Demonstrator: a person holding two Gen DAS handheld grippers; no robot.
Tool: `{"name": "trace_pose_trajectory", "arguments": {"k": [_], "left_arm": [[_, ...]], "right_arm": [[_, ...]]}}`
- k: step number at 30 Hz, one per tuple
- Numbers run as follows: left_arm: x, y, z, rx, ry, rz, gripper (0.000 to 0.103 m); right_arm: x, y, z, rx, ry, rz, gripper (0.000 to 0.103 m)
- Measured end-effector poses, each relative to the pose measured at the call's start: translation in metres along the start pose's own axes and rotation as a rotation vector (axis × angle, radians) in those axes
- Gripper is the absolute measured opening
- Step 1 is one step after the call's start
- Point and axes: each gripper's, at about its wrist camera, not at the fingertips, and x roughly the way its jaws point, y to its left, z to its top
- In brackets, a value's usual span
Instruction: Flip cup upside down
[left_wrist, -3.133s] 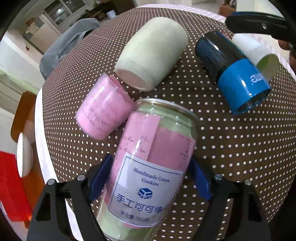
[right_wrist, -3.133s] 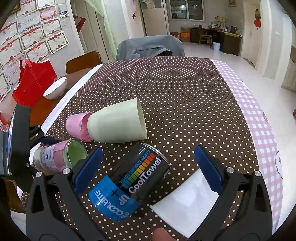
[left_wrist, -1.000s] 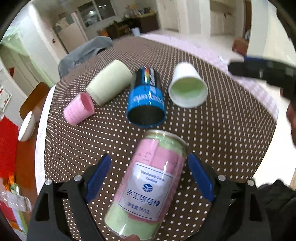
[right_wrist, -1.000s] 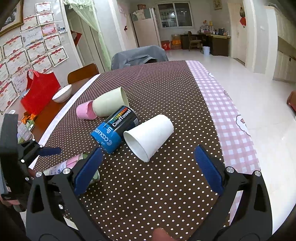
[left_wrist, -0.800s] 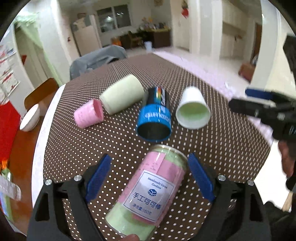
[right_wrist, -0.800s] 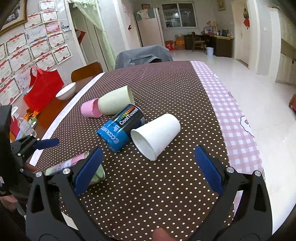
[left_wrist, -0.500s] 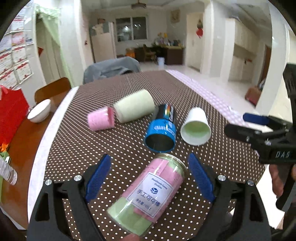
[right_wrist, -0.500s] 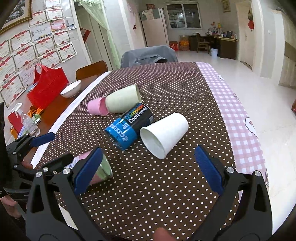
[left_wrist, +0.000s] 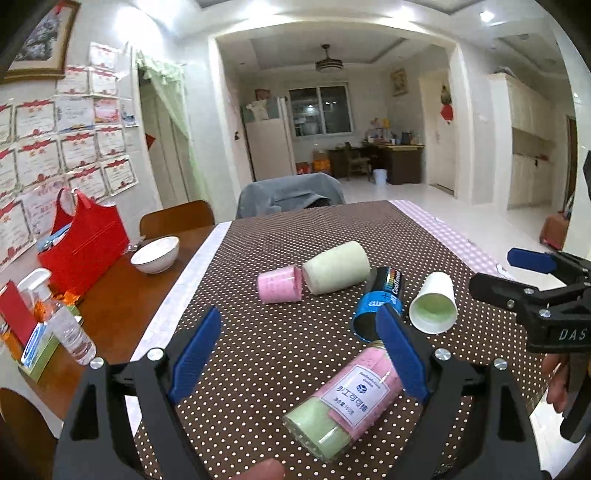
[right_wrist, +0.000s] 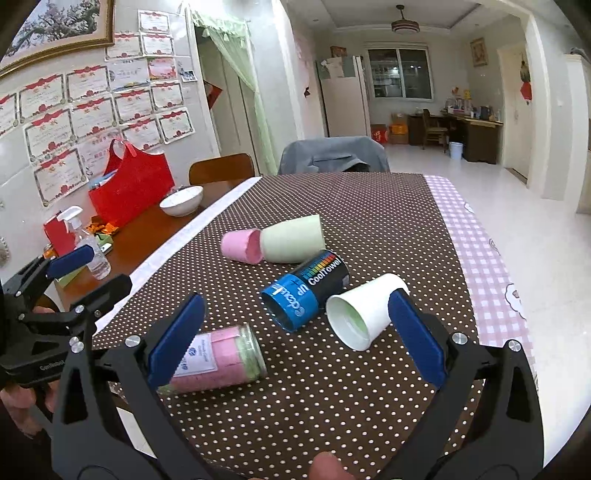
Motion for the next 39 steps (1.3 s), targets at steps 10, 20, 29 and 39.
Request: {"name": "trace_pose_trajectory", "arguments": {"k": [10, 20, 29, 39], "left_arm": [[-0.024, 0.008, 0.002, -0.028, -0.068, 0.035, 0.085], [-0.040, 0.020, 0.005, -0.083, -0.095, 0.054, 0.095], [-0.044, 0.024, 0.005, -0.094, -0.100, 0.063, 0.095], [-0.042, 0.044, -0.003, -0.155, -0.095, 0.107, 0.095]], "right_arm": [[-0.009, 0.014, 0.009, -0.049, 0.002, 0.021, 0.097], [-0.017, 0.032, 0.013, -0.161, -0.047, 0.069, 0.097], [-0.001, 0.043, 0.014, -0.281, -0.002, 0.117, 0.097], [0.025, 0.059, 0.007, -0.486, 0.102, 0.206, 0.097]]}}
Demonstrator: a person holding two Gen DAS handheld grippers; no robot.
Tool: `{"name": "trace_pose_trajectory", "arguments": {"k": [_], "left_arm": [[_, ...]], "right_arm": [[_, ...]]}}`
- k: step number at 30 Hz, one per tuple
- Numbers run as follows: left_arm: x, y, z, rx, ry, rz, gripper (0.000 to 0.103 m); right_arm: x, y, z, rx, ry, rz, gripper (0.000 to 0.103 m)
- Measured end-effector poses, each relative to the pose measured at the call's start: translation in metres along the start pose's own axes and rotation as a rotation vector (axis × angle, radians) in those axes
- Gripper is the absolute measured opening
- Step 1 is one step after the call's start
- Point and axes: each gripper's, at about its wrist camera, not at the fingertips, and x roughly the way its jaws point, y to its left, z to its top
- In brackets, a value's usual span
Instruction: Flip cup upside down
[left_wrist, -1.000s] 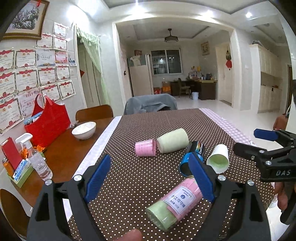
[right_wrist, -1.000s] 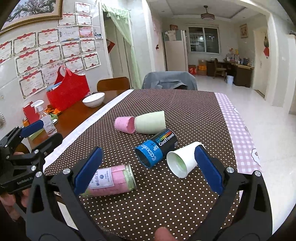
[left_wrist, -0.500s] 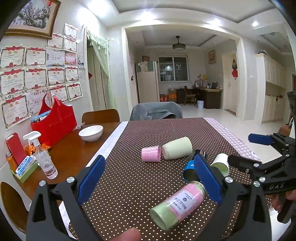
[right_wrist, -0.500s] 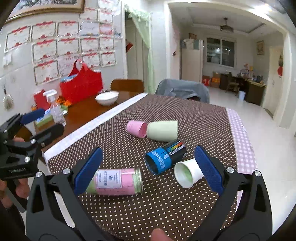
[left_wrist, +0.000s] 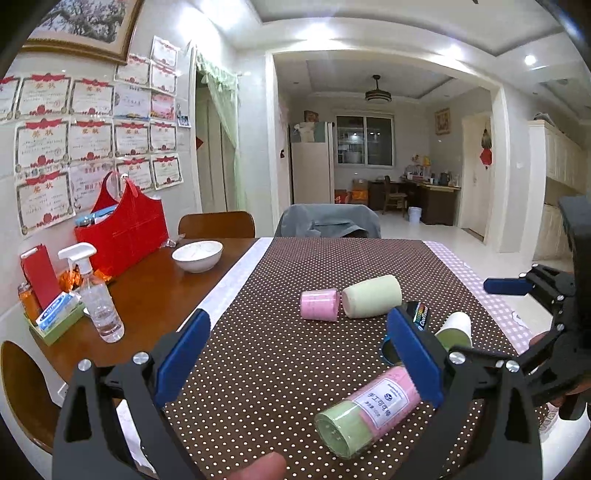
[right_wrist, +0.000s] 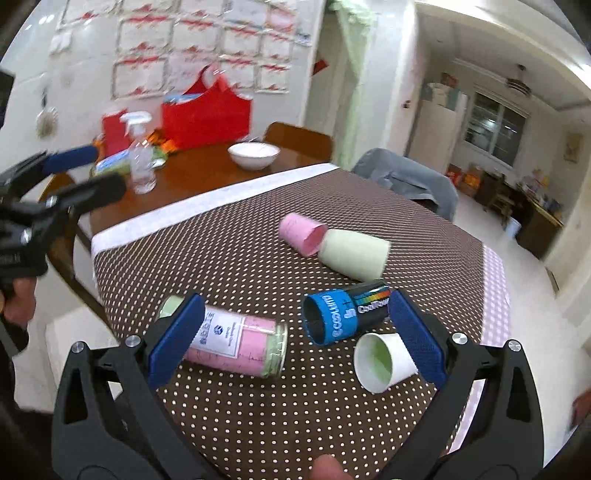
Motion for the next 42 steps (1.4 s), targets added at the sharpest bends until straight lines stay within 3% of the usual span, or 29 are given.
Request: {"name": "trace_pose_trajectory", "arguments": {"k": [8, 18, 42], "left_arm": [[0.009, 0.012, -0.004, -0.013, 0.018, 0.016, 0.099], [0.020, 0.015, -0.010, 0.003, 0.040, 0.025, 0.099], [0.076, 0.031, -0.047, 0.029, 0.258, -0.040, 0.099]], "right_arm": [[0.021, 0.008, 0.004, -0.106, 0.049, 0.090, 0.097], [0.050, 0.041, 0.001, -0.349, 0.158, 0.203, 0.097], [0.131, 0.087, -0.002, -0.771, 0.527, 0.500, 0.097]]}}
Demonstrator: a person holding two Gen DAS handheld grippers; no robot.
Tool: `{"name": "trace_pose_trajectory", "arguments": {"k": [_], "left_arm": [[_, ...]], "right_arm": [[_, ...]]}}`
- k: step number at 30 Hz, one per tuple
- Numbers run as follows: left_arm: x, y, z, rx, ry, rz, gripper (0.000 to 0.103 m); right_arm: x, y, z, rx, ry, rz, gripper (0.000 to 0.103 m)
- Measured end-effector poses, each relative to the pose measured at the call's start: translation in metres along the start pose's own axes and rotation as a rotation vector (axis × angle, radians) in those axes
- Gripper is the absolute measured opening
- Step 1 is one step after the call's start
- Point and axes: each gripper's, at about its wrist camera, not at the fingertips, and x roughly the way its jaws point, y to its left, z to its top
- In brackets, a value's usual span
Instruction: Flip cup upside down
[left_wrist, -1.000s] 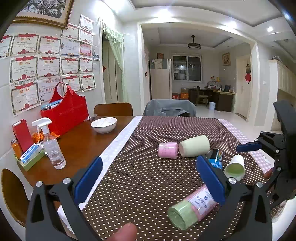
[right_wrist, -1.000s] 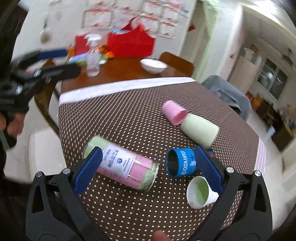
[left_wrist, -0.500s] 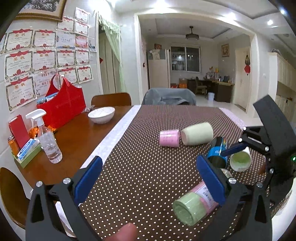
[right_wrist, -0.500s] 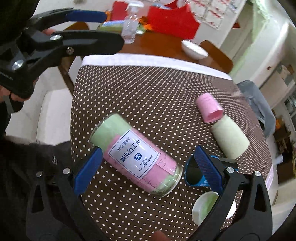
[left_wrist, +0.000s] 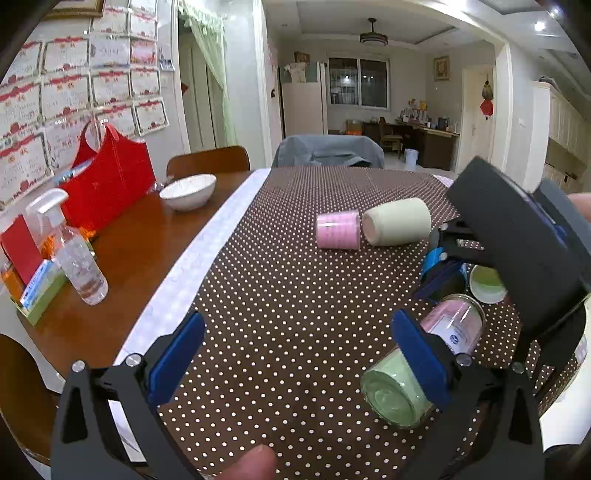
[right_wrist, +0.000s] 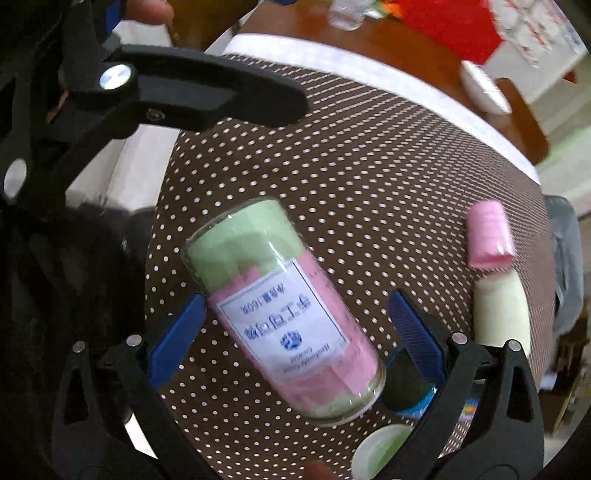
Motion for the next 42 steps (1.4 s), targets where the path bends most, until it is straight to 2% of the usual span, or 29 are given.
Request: {"name": "trace_pose_trajectory", "arguments": {"k": [4, 6, 8, 17, 20, 22, 28, 38, 42], "left_arm": [[0.010, 0.003, -0.003, -0.002, 0.031, -0.015, 0.099], [0.015, 0.006, -0.005, -0.004, 0.044, -0.018, 0.099], [0.020, 0.009, -0.005, -0.011, 0.054, -0.020, 0.099], [0.034, 0.013, -0.004, -0.012, 0.068, -0.038, 0.099], [0.036, 0.011, -0.002, -0.008, 0.069, -0.046, 0.099], [0.036, 0.009, -0.001, -0.008, 0.069, -0.052, 0.099], [0.033, 0.001, 0.001, 0.003, 0.060, -0.065, 0.099], [0.019, -0.021, 0.006, 0.046, 0.033, -0.094, 0.099], [0.010, -0.029, 0.008, 0.060, 0.012, -0.098, 0.099]], "right_arm": [[0.015, -0.005, 0.008, -0.032, 0.051, 0.038, 0.095], [0.021, -0.012, 0.010, -0.016, 0.069, 0.033, 0.088], [0.026, -0.023, 0.011, 0.027, 0.083, 0.023, 0.085], [0.040, -0.049, 0.013, 0.144, 0.124, 0.062, 0.083], [0.043, -0.055, 0.011, 0.192, 0.135, 0.089, 0.069], [0.041, -0.059, 0.007, 0.223, 0.128, 0.083, 0.069], [0.018, -0.085, -0.022, 0.394, 0.023, 0.095, 0.068], [-0.026, -0.097, -0.075, 0.724, -0.231, 0.066, 0.068], [-0.044, -0.094, -0.096, 0.844, -0.365, 0.028, 0.068]]}}
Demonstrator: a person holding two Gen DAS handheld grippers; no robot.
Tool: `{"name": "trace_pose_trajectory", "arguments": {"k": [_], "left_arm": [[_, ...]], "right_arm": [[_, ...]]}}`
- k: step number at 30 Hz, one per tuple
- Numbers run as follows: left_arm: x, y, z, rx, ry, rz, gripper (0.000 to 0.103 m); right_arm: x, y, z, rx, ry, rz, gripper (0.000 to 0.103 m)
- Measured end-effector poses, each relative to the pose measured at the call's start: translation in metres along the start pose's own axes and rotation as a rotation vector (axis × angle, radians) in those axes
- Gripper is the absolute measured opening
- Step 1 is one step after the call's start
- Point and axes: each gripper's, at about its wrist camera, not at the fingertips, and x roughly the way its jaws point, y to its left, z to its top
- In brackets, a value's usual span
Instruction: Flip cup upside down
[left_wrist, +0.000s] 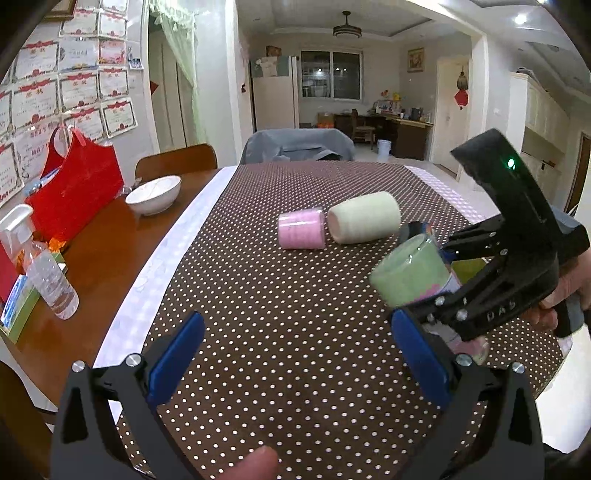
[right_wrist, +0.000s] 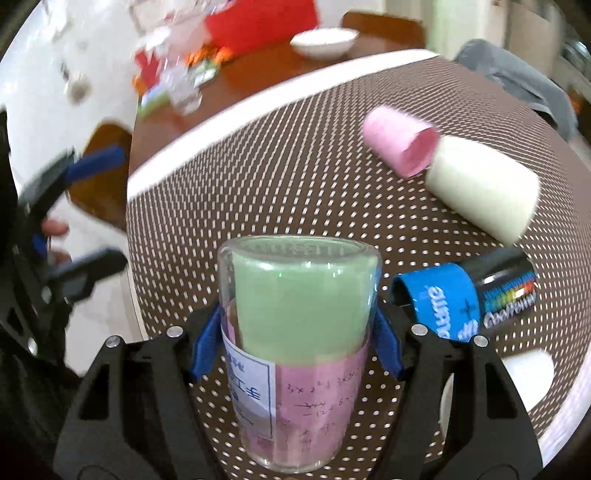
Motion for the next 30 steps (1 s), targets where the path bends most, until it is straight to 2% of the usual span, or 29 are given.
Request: {"name": "trace_pose_trajectory", "arguments": {"k": [7, 17, 22, 30], "left_arm": [[-0.013, -0.012, 0.001, 0.010, -0.024, 0.003, 0.099], [-0.035, -0.016, 0.006, -0.002, -0.080, 0.020, 0.099], [-0.045, -0.017, 0.009, -0.015, -0.107, 0.021, 0.099], [-0.058, -0.024, 0.010, -0.022, -0.138, 0.020, 0.099]], "right_arm": [[-0.020, 0.016, -0.015, 0.116, -0.215, -0.043, 0.068], [-0.048, 0.032, -0.033, 0.119, -0.465, -0.217, 0.068], [-0.034, 0.035, -0.042, 0.127, -0.501, -0.295, 0.068], [-0.023, 0.047, -0.043, 0.097, -0.527, -0.343, 0.068]]}}
